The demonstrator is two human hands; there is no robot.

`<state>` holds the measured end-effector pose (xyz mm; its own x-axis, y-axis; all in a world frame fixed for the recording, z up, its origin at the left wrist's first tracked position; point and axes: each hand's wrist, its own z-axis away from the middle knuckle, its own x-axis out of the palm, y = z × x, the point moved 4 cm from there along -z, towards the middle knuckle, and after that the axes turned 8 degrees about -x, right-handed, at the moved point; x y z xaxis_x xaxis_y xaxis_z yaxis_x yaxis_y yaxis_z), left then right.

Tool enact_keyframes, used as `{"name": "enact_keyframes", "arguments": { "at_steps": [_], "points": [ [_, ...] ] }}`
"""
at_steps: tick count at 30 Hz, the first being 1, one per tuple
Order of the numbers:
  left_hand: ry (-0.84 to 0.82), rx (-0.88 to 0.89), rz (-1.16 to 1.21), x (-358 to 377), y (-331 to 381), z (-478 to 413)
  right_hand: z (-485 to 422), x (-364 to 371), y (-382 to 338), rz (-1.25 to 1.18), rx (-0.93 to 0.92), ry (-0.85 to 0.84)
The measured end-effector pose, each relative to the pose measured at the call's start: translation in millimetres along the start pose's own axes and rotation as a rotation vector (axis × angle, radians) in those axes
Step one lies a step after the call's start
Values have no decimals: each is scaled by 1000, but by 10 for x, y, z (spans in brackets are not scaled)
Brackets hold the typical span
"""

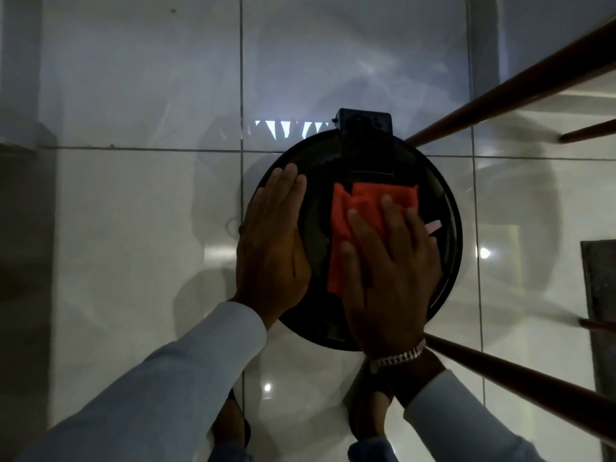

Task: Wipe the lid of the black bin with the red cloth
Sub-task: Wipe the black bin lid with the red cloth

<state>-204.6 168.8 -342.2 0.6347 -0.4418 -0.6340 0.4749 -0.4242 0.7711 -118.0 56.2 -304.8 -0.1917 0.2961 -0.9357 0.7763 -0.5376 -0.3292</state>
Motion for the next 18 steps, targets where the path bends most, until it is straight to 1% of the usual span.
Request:
{"name": "enact_keyframes", "arguments": {
  "at_steps": [1,3,5,6,7,9,11,12,14,16,17,18],
  "points": [
    [-5,7,-3,-1,-6,-8,-46,33,-77,8,4,-1],
    [-17,13,-15,4,-14,-8,17,103,-184,37,-115,-62],
    [-17,8,-15,-3,-5,-5,168,68,-102,53,-244,-112],
    [-19,7,-8,-6,7,-5,221,7,2,68,-260,-118],
    [-23,7,-6,-8,17,-5,234,-45,113,75,-239,-103],
    [-23,1,-25,-7,25,-1,111,-87,242,47,-109,-58],
    [-37,-5,-57,7,18,-8,-105,-27,179,30,26,-26],
    [-43,-9,-84,14,10,-11,-187,21,94,35,31,-25],
    [-60,-11,-152,26,-10,-15,-197,112,-42,39,-97,-55],
    [-102,-10,-180,41,10,-28,-37,70,13,30,-231,-75],
    [-117,-16,-183,38,25,-34,30,9,93,27,-242,-76],
    [-126,-23,-179,38,37,-37,55,-46,181,27,-204,-73]
  ]
}}
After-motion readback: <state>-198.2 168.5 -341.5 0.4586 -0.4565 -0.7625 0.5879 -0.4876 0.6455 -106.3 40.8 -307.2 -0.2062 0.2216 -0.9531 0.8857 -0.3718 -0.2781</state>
